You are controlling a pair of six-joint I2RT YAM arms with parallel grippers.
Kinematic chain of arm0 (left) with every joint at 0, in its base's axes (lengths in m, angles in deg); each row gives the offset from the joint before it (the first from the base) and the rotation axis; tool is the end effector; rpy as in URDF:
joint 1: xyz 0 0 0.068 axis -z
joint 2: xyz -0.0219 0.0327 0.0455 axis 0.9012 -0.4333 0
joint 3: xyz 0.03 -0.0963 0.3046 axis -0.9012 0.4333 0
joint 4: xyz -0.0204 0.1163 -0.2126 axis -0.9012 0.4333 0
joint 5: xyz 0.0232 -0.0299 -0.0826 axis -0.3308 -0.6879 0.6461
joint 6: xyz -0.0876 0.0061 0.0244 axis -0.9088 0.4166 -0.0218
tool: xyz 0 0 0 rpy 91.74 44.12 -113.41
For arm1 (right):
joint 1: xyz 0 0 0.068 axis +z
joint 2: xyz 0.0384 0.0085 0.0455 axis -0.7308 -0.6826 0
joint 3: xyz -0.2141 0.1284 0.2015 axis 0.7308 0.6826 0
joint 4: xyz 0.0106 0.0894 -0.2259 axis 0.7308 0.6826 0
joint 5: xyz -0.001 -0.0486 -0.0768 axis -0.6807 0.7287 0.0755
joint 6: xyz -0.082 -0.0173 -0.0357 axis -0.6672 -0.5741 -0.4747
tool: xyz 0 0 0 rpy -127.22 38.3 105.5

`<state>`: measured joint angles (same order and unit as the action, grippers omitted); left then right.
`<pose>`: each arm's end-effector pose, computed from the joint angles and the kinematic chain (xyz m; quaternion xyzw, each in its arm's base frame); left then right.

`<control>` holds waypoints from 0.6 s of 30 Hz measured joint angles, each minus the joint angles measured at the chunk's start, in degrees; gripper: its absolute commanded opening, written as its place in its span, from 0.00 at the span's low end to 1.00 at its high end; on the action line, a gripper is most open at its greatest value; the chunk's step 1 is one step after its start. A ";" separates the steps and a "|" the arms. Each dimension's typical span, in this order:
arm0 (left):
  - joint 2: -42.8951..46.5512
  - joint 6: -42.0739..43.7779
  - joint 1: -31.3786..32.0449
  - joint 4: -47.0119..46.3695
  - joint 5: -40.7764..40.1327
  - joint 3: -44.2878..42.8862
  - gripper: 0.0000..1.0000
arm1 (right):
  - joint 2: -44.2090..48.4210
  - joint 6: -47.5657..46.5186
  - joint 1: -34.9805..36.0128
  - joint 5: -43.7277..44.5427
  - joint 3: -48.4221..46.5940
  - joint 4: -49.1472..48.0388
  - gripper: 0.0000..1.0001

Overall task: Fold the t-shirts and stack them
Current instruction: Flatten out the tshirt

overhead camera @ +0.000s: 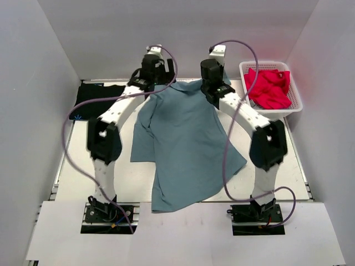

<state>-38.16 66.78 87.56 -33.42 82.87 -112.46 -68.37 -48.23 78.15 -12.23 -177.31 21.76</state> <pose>0.4847 -0.1996 0.3739 0.0142 0.8310 -0.1562 0.5338 0.4406 0.1943 0.4134 0.0920 0.7294 -0.1314 0.6650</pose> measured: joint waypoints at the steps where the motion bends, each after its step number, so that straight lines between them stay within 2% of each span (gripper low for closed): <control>1: -3.76 -0.33 -0.33 1.03 -0.52 -1.88 1.00 | -2.71 1.90 -1.01 -0.90 -0.74 1.25 0.44; 2: -7.13 -0.50 -0.61 1.97 -0.83 -4.42 1.00 | -5.40 3.65 -2.01 -1.90 -1.68 2.86 0.87; 3: -10.97 -0.55 -0.98 3.30 -0.96 -7.74 1.00 | -7.78 5.20 -2.80 -2.71 -2.89 4.31 0.90; 6: -17.16 -0.74 -1.84 5.77 -1.18 -12.24 1.00 | -13.25 8.09 -4.57 -5.73 -5.70 9.22 0.90; 10: -16.06 -1.07 -2.82 7.74 -1.38 -9.79 1.00 | -12.90 11.17 -5.16 -9.27 -5.01 13.86 0.90; 13: -10.23 -1.84 -3.04 7.37 -1.53 -2.51 1.00 | -7.02 13.55 -4.92 -13.29 0.28 14.67 0.90; 18: 4.79 -4.31 -2.89 7.82 -1.73 13.60 1.00 | 10.38 18.75 -4.13 -22.10 18.38 15.96 0.90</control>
<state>-33.37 62.48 84.68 -25.60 81.14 -98.87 -57.99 -29.48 74.02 -34.33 -158.93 37.72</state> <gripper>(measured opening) 0.997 0.904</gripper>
